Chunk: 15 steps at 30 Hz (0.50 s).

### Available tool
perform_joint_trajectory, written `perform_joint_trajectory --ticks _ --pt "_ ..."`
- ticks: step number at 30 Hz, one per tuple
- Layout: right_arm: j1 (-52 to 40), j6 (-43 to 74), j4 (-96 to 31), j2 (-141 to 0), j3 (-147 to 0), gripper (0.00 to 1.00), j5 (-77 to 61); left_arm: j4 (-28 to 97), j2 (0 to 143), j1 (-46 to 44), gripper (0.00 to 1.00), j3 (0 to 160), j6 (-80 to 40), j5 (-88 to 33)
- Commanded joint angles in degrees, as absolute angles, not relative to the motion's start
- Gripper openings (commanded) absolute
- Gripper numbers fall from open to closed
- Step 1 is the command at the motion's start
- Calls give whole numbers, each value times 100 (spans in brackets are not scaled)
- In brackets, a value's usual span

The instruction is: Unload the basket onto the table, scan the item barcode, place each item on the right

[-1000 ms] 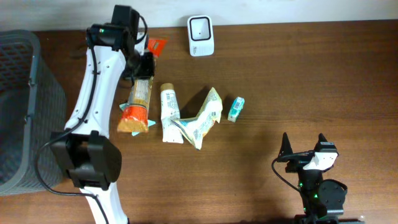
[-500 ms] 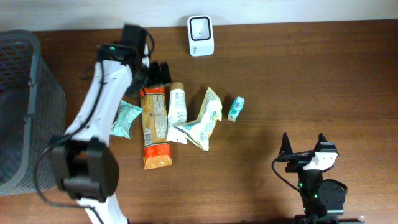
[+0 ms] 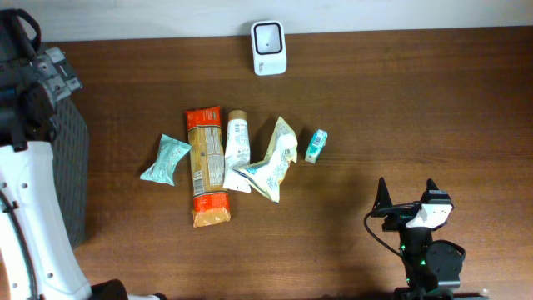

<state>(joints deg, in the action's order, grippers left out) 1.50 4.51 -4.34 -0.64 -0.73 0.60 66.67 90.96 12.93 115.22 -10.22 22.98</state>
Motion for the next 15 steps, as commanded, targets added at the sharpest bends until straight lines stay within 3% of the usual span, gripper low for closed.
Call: perform_joint_trajectory --ticks 1,12,15 --pt "156 471 -458 -32 -32 99 69 6676 9085 1293 99 11480 -952 2379" --pt "156 526 -381 -93 -106 99 -340 6676 9085 1293 99 11480 -952 2379" --pt "156 425 -1026 -956 -1387 99 -958 6676 9085 1293 99 11480 -952 2379"
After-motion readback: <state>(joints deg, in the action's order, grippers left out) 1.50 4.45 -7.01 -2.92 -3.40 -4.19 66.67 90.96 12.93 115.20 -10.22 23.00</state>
